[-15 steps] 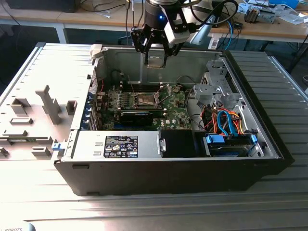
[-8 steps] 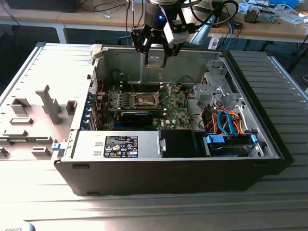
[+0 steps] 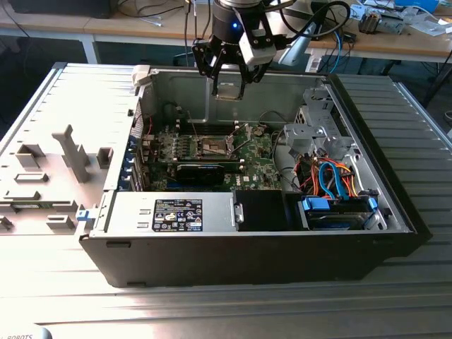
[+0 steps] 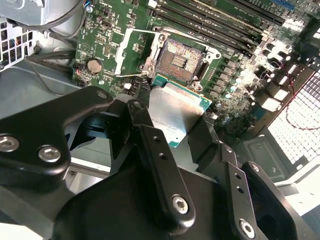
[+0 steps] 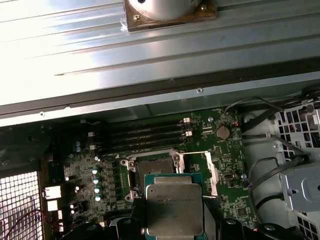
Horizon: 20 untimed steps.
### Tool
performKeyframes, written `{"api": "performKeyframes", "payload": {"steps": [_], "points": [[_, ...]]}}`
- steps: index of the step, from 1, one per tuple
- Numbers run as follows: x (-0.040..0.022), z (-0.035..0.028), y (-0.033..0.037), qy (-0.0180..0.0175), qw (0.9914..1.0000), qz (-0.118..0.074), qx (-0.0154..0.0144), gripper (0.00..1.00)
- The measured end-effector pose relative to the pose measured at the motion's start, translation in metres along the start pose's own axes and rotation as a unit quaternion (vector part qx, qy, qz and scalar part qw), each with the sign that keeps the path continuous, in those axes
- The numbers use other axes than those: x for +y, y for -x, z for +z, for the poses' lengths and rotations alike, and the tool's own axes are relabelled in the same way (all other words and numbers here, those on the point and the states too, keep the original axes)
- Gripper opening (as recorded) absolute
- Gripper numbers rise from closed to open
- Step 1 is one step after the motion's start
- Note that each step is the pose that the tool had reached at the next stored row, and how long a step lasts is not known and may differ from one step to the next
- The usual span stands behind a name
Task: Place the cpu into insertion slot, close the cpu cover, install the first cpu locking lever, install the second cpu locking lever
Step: 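Place the cpu into insertion slot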
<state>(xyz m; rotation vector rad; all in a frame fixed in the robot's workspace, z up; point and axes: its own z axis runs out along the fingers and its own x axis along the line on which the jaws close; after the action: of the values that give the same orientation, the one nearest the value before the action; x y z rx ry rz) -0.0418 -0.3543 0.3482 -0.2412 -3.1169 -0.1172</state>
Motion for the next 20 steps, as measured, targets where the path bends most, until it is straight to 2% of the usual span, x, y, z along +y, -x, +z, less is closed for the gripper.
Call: {"api": "performKeyframes", "payload": {"steps": [20], "points": [[0.0,0.0003,0.0,0.0004,0.99955,0.03,-0.0022,0.54]]}}
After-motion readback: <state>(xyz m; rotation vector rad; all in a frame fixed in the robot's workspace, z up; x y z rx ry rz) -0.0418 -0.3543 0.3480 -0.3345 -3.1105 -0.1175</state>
